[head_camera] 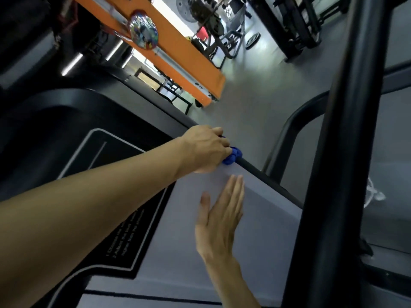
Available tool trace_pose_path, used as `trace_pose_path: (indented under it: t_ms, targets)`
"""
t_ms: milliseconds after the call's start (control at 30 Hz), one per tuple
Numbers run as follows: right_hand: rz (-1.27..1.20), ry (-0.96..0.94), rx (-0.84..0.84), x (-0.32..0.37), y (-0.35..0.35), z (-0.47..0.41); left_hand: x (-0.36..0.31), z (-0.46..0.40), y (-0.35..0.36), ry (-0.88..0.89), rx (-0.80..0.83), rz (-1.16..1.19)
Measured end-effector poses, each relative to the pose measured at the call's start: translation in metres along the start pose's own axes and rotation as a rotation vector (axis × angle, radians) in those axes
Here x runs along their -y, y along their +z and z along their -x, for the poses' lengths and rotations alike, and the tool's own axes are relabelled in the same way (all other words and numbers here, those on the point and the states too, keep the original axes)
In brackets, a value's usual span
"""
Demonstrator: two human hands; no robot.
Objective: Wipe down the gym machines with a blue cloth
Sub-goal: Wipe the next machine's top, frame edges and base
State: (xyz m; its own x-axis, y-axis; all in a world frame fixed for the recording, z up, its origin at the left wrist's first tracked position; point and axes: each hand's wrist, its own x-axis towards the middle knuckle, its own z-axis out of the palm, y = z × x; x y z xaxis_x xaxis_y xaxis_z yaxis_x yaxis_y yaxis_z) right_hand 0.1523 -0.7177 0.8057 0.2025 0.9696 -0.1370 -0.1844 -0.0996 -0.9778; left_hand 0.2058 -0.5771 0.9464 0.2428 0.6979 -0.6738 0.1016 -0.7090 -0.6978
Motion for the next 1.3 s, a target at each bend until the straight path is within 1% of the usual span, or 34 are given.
trace_pose_path:
  t_ms: [100, 200, 333, 400, 500, 600, 733, 800, 867, 1000, 1033, 1133, 1233, 1300]
  targets:
    - [-0.034, -0.047, 0.049, 0.027, 0.003, 0.028, 0.013, 0.027, -0.009, -0.061, -0.028, -0.053]
    - [-0.048, -0.067, 0.071, 0.053, 0.011, 0.045, 0.018, 0.050, -0.022, -0.078, -0.038, -0.078]
    - [-0.105, -0.084, -0.013, 0.084, 0.013, 0.040, 0.022, 0.082, -0.031, -0.122, -0.084, -0.108]
    - [-0.140, -0.080, -0.058, 0.096, 0.009, 0.027, 0.031, 0.098, -0.033, -0.180, -0.108, -0.142]
    - [-0.129, -0.086, -0.082, 0.114, 0.004, 0.002, 0.054, 0.124, -0.042, -0.289, -0.117, -0.185]
    - [-0.119, -0.062, -0.031, 0.131, 0.003, -0.017, 0.080, 0.144, -0.056, -0.372, -0.086, -0.165]
    - [0.035, -0.114, 0.028, 0.144, 0.007, -0.024, 0.125, 0.161, -0.059, -0.467, -0.031, -0.121]
    - [0.065, -0.138, 0.053, 0.148, 0.005, -0.030, 0.147, 0.169, -0.054, -0.513, -0.032, -0.132]
    - [0.070, -0.174, 0.074, 0.148, 0.003, -0.039, 0.158, 0.172, -0.049, -0.553, -0.032, -0.089]
    - [0.058, -0.222, 0.102, 0.134, 0.001, -0.054, 0.145, 0.157, -0.045, -0.567, -0.012, 0.182]
    - [0.055, -0.216, 0.111, 0.128, 0.000, -0.058, 0.143, 0.150, -0.046, -0.572, -0.005, 0.211]
    - [0.051, -0.125, 0.123, 0.104, -0.005, -0.070, 0.131, 0.122, -0.047, -0.547, 0.011, 0.179]
    - [0.054, 0.006, 0.155, 0.089, -0.012, -0.078, 0.097, 0.088, -0.041, -0.505, 0.033, 0.127]
    - [0.054, 0.043, 0.189, 0.086, -0.015, -0.081, 0.075, 0.068, -0.033, -0.476, 0.075, 0.101]
